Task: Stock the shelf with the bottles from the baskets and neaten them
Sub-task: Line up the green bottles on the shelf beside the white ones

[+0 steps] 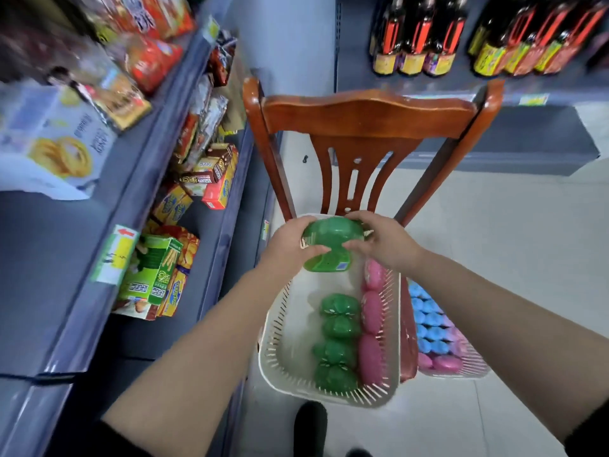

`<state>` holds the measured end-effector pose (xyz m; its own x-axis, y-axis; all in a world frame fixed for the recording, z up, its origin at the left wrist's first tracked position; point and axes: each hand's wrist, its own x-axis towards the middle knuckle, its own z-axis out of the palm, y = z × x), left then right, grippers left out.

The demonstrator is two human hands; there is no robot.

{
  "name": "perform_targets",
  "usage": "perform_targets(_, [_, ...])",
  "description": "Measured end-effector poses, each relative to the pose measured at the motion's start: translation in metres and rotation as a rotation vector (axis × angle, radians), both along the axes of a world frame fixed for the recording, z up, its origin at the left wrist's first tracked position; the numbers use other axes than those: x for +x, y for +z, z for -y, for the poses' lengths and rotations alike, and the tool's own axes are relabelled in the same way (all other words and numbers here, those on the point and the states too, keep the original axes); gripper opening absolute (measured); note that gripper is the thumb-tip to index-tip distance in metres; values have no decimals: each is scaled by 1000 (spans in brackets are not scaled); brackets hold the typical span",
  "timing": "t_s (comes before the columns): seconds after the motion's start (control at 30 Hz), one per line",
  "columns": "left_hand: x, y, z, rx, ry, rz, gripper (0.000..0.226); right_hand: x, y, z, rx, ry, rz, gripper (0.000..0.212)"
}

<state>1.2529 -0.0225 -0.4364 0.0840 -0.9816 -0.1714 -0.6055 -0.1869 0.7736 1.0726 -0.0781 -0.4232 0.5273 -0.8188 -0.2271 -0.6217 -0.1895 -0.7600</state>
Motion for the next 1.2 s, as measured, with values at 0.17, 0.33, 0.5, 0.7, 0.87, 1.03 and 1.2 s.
perform_targets(0.17, [3,111,-38,-139,136,-46,44,10,108,-23,-52,-11,207,48])
perform_targets(0.33, [5,212,-99,-340,270,-82,38,24,208,-64,-129,73,397,46])
perform_targets(0.5, [12,293,-177,-504,432,-81,26,50,283,-122,-98,202,581,37])
perform_targets(0.7, [36,358,-286,-679,623,-58,17,97,336,-205,84,414,736,45])
perform_targets(0.87, [50,402,-378,-774,768,32,14,146,369,-283,184,639,755,33])
perform_targets(1.03, [64,436,-480,-806,897,98,2,188,397,-371,208,789,826,35])
perform_targets(1.2, [69,467,-579,-860,1046,109,18,221,426,-468,276,898,950,34])
